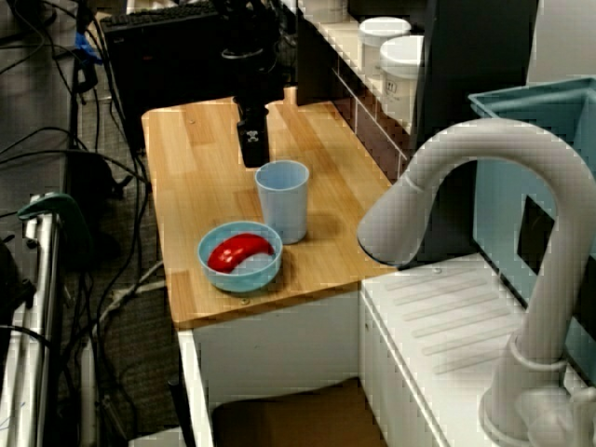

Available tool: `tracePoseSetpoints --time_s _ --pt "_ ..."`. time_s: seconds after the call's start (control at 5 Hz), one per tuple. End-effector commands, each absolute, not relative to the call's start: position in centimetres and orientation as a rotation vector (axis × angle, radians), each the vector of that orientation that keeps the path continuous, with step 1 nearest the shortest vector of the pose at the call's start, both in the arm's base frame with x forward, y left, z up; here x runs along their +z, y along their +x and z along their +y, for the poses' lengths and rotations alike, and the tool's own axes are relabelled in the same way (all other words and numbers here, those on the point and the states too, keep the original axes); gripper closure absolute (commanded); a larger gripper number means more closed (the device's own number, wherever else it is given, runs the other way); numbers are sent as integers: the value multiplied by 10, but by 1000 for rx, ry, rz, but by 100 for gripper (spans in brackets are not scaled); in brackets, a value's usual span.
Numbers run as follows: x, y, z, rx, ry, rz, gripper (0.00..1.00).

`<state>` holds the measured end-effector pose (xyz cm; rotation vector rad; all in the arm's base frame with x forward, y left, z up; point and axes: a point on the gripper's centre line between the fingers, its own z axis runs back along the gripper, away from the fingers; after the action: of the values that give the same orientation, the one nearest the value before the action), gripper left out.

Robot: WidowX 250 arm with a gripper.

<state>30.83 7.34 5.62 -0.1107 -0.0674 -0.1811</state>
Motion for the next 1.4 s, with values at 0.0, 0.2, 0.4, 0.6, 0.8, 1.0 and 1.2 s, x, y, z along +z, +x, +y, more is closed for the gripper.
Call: tracePoseSetpoints --time_s 0.0,0.2,0.4,0.6,0.8,1.0,1.2 --pt "56 308 73 -181 -111 -67 0" --pt "74 309 68 -218 -156 -64 0" --pt "96 303 60 -253 -193 -72 0" --pt "112 296 52 -277 -207 -89 0" --pt "120 285 35 -315 -185 -131 0" --pt "124 277 13 -333 -141 -175 0" --pt "125 275 -8 -317 -132 -173 0"
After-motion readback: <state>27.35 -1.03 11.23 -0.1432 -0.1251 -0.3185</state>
